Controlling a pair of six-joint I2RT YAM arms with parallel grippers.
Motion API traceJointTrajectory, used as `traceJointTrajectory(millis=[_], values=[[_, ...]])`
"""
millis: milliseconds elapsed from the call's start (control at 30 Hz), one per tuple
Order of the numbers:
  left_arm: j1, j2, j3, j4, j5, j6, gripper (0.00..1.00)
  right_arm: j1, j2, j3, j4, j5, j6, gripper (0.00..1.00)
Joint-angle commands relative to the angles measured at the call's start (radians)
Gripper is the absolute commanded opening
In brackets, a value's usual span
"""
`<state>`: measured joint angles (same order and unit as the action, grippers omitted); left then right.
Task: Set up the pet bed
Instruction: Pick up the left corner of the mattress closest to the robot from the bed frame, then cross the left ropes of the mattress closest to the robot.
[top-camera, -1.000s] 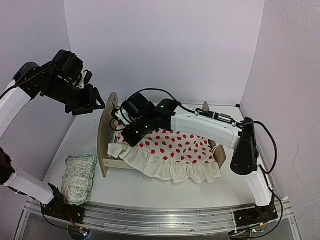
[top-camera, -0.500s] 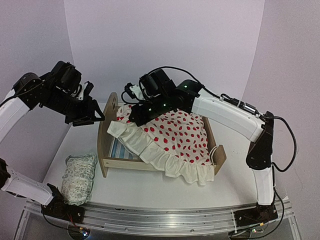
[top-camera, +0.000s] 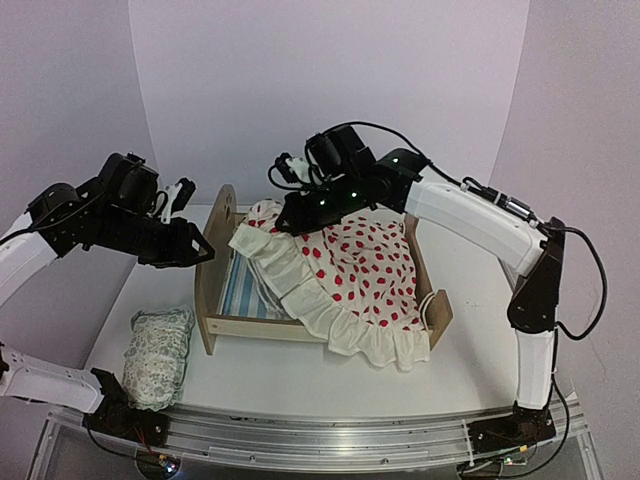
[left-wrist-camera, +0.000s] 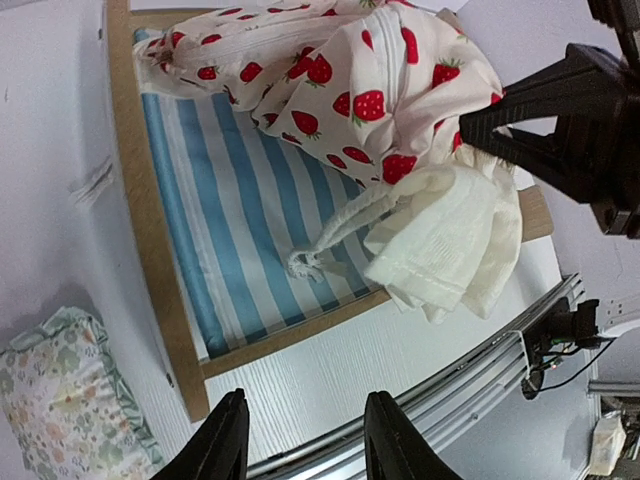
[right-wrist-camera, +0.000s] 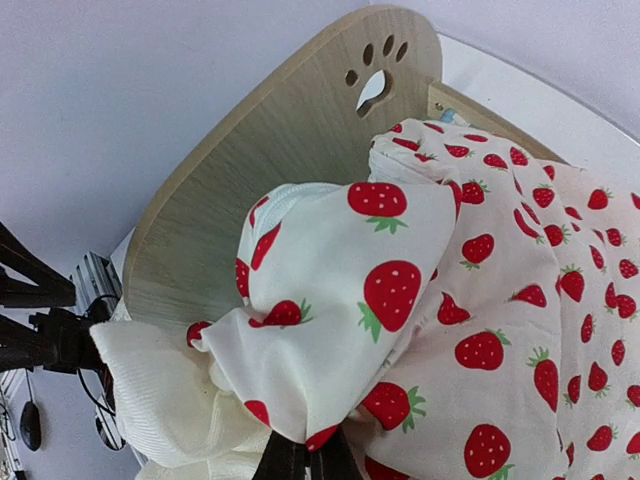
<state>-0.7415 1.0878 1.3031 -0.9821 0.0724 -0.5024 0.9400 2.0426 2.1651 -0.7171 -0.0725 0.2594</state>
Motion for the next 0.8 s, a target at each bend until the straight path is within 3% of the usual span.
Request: traceJointTrajectory(millis=[0,267,767], values=[[-0.007,0.053,0.066,0.142,0.039,0.242,0.41,-0.026,-0.108,-0.023,0.046,-0.021,0.028,0.0],[-0.009,0.153,0.063,0.27,0.064,0.491,0.4,-0.047,-0.156,-0.051,0.049,-0.037,0.041,0.0],[-0.008,0.205,-0.089,0.491,0.108,0.556,0.3,-0.061,-0.164,-0.017,0.047,-0.07,0.077,0.0]])
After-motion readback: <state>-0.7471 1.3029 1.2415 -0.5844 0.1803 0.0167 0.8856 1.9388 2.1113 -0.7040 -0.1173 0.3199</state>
